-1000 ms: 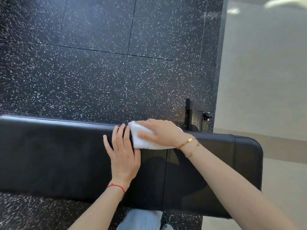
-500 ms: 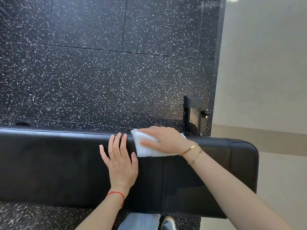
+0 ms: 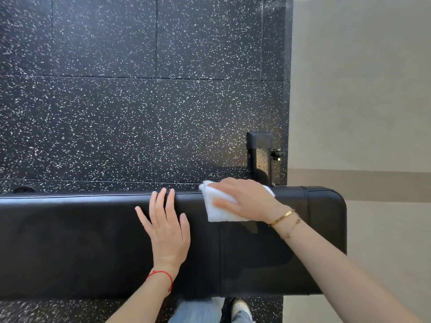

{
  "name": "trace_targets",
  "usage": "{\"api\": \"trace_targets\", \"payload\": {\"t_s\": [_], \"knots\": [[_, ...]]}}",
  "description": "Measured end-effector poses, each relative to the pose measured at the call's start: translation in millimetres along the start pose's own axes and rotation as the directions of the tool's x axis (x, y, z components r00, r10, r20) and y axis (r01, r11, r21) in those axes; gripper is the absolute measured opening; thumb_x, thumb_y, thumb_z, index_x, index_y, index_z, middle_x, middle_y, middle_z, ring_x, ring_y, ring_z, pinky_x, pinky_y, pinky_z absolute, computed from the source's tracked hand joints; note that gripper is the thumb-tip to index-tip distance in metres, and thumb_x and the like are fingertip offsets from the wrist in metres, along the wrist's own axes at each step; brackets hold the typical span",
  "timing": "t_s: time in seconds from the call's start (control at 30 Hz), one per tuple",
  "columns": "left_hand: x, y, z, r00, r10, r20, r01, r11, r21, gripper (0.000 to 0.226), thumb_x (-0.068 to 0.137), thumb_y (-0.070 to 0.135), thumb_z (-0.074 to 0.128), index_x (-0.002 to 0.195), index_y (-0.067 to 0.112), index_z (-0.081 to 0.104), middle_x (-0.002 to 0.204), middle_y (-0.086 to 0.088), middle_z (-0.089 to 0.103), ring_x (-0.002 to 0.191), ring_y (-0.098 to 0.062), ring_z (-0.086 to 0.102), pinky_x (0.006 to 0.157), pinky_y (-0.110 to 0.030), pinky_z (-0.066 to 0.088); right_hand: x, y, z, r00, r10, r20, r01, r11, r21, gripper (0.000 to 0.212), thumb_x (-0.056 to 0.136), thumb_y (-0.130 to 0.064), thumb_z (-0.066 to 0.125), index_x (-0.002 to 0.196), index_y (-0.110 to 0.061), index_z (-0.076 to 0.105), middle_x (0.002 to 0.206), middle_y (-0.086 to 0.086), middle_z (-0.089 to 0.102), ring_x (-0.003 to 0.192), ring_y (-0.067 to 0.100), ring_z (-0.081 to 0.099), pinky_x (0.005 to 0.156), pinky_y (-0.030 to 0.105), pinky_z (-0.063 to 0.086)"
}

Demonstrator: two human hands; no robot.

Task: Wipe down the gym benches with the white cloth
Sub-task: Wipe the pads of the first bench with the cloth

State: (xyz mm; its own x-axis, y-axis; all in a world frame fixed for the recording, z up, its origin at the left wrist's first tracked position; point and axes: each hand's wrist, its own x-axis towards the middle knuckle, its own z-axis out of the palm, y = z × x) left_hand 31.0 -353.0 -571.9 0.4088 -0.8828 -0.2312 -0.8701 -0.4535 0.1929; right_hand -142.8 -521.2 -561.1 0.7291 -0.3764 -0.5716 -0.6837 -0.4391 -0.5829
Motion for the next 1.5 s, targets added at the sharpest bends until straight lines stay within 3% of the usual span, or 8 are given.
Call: {"api": "trace_targets", "payload": {"t_s": [0.27, 0.57, 0.7, 0.8, 0.9, 0.97, 1.13, 1.5], "knots": [[7.8, 29.2, -2.4, 0.985, 0.163, 0.061, -0.162, 0.986, -0.026, 0.055, 0.096, 0.028, 0.034, 0.149, 0.012, 0.036, 0.152, -0.004, 0.038, 0.147, -0.027, 0.031, 0.118, -0.065, 0.012, -83.9, 83.1, -19.4, 0.944, 0.301, -0.134, -0.314, 0.945, -0.095, 0.04, 0.102, -0.049, 0.033, 0.13, -0.032, 0.056, 0.116, -0.005, 0.063, 0.103, 0.021, 0.061, 0.085, 0.039, 0.045], [-6.3, 38.1, 6.3, 0.962, 0.271, 0.042, -0.272, 0.962, 0.022, 0.057, 0.096, 0.029, 0.034, 0.151, 0.015, 0.032, 0.157, -0.005, 0.033, 0.149, -0.028, 0.027, 0.118, -0.067, 0.013, -94.5, 62.4, -0.6, 0.944, 0.108, -0.311, -0.198, 0.94, -0.276, 0.042, 0.102, -0.049, 0.033, 0.135, -0.031, 0.052, 0.118, -0.006, 0.061, 0.099, 0.021, 0.06, 0.085, 0.043, 0.044], [-18.2, 43.9, 13.0, 0.952, 0.305, 0.008, -0.305, 0.951, 0.05, 0.059, 0.095, 0.028, 0.035, 0.153, 0.015, 0.031, 0.16, -0.006, 0.029, 0.15, -0.029, 0.024, 0.118, -0.067, 0.011, -124.0, 105.7, -7.0, 0.811, 0.402, -0.426, -0.477, 0.875, -0.083, 0.037, 0.102, -0.044, 0.04, 0.123, -0.024, 0.064, 0.113, 0.002, 0.066, 0.103, 0.029, 0.062, 0.087, 0.043, 0.044], [-25.8, 45.3, 17.9, 0.946, 0.324, -0.026, -0.323, 0.946, 0.039, 0.058, 0.095, 0.027, 0.036, 0.152, 0.015, 0.033, 0.16, -0.006, 0.03, 0.151, -0.029, 0.023, 0.117, -0.068, 0.009, -120.1, 110.7, -3.8, 0.726, 0.534, -0.434, -0.539, 0.833, 0.122, 0.042, 0.102, -0.046, 0.037, 0.119, -0.021, 0.066, 0.107, 0.007, 0.066, 0.101, 0.033, 0.061, 0.083, 0.042, 0.045], [-37.0, 43.5, 23.9, 0.935, 0.348, -0.07, -0.345, 0.938, 0.041, 0.056, 0.096, 0.026, 0.036, 0.152, 0.016, 0.034, 0.16, -0.005, 0.031, 0.151, -0.027, 0.021, 0.117, -0.069, 0.009, -122.8, 96.4, 15.1, 0.652, 0.422, -0.63, -0.527, 0.85, 0.025, 0.057, 0.096, -0.051, 0.027, 0.114, -0.018, 0.068, 0.108, 0.008, 0.067, 0.097, 0.035, 0.06, 0.084, 0.044, 0.045], [-44.3, 40.9, 27.2, 0.929, 0.358, -0.094, -0.353, 0.934, 0.06, 0.055, 0.097, 0.026, 0.035, 0.152, 0.017, 0.034, 0.159, -0.005, 0.032, 0.151, -0.026, 0.021, 0.117, -0.069, 0.009, -134.0, 86.0, 36.6, 0.645, 0.291, -0.706, -0.48, 0.873, -0.078, 0.053, 0.097, -0.049, 0.028, 0.129, -0.023, 0.062, 0.128, 0.005, 0.061, 0.114, 0.034, 0.055, 0.1, 0.049, 0.039], [-57.6, 28.8, 33.7, 0.928, 0.332, -0.169, -0.318, 0.942, 0.107, 0.053, 0.099, 0.028, 0.034, 0.151, 0.019, 0.036, 0.158, -0.003, 0.033, 0.151, -0.025, 0.022, 0.118, -0.068, 0.006, -141.1, 59.0, 87.0, 0.769, 0.101, -0.631, -0.335, 0.904, -0.264, 0.054, 0.103, -0.047, 0.025, 0.155, -0.032, 0.028, 0.163, 0.004, 0.024, 0.149, 0.042, 0.015, 0.118, 0.061, 0.014], [-57.6, 28.8, 44.1, 0.92, 0.283, -0.271, -0.289, 0.957, 0.021, 0.053, 0.096, 0.032, 0.028, 0.146, 0.022, 0.043, 0.154, -0.001, 0.039, 0.147, -0.025, 0.027, 0.119, -0.063, 0.012, -92.9, 7.9, 110.0, 0.815, -0.079, -0.574, -0.256, 0.84, -0.479, 0.062, 0.097, -0.059, 0.013, 0.156, -0.042, 0.004, 0.166, -0.006, 0.006, 0.15, 0.039, 0.001, 0.119, 0.056, -0.005]]}}
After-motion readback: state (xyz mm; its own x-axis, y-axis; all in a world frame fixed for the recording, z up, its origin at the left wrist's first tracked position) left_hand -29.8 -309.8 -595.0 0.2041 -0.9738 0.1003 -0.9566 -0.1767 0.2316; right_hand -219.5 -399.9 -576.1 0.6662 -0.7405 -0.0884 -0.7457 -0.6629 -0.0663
